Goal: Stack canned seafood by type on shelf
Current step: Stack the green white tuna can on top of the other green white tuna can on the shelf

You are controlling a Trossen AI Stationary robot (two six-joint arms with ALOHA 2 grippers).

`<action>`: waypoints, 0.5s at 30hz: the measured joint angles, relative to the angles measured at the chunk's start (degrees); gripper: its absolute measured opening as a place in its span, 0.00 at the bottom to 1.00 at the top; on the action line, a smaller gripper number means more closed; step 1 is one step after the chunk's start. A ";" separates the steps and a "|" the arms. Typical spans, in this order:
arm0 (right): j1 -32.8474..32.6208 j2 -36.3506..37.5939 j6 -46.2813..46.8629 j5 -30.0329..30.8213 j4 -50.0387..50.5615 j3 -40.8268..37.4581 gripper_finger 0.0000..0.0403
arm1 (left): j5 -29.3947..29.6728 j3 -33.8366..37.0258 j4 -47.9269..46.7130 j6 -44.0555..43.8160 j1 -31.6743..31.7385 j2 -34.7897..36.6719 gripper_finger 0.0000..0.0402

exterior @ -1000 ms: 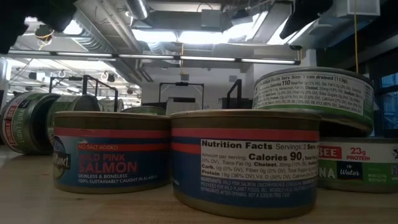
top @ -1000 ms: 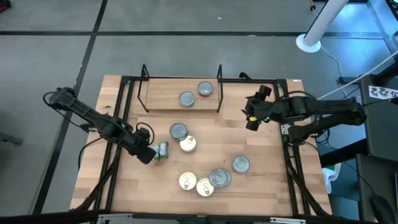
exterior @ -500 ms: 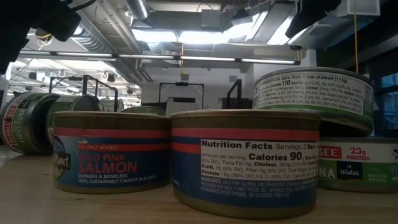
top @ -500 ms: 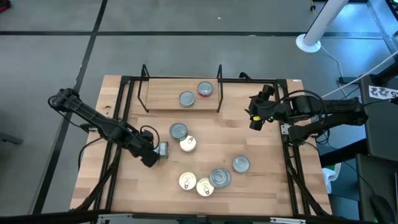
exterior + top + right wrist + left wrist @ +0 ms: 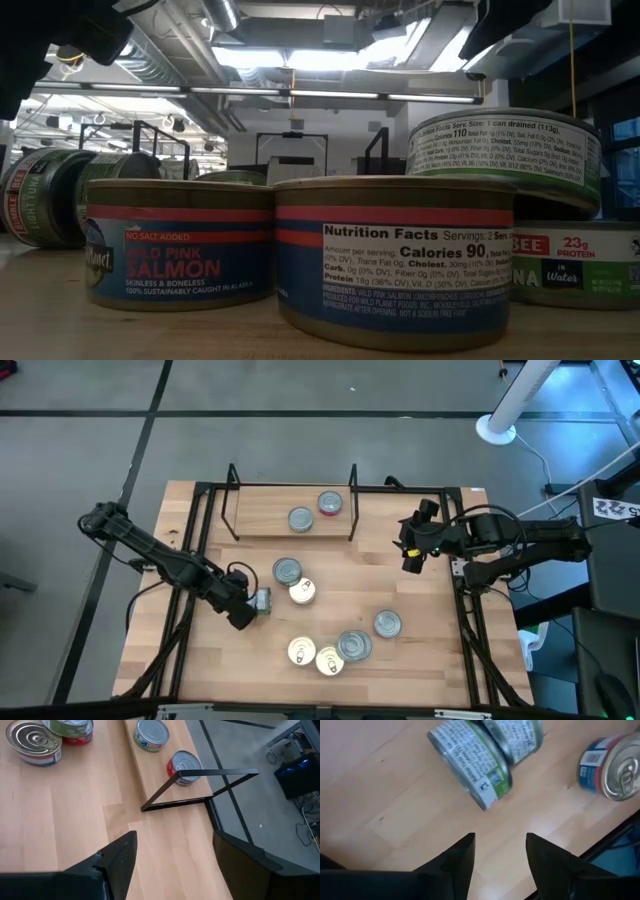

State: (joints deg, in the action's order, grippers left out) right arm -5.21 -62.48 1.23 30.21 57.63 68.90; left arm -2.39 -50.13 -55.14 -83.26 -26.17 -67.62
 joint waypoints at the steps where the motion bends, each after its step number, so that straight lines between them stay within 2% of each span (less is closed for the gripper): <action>1: 0.00 0.00 0.00 0.01 0.00 0.00 0.64 | -0.30 0.00 0.00 -0.38 0.14 -0.18 0.43; 11: 0.00 1.51 -1.48 0.10 0.25 0.00 0.64 | -7.06 0.02 0.59 2.77 3.05 -4.43 0.43; 15: 0.00 3.05 -1.70 0.14 0.88 0.00 0.64 | -7.57 0.04 0.56 5.38 4.02 -4.85 0.43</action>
State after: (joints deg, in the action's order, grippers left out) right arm -5.21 -59.43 -0.47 30.35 58.50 68.90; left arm -9.96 -50.09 -54.58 -77.88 -22.15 -72.47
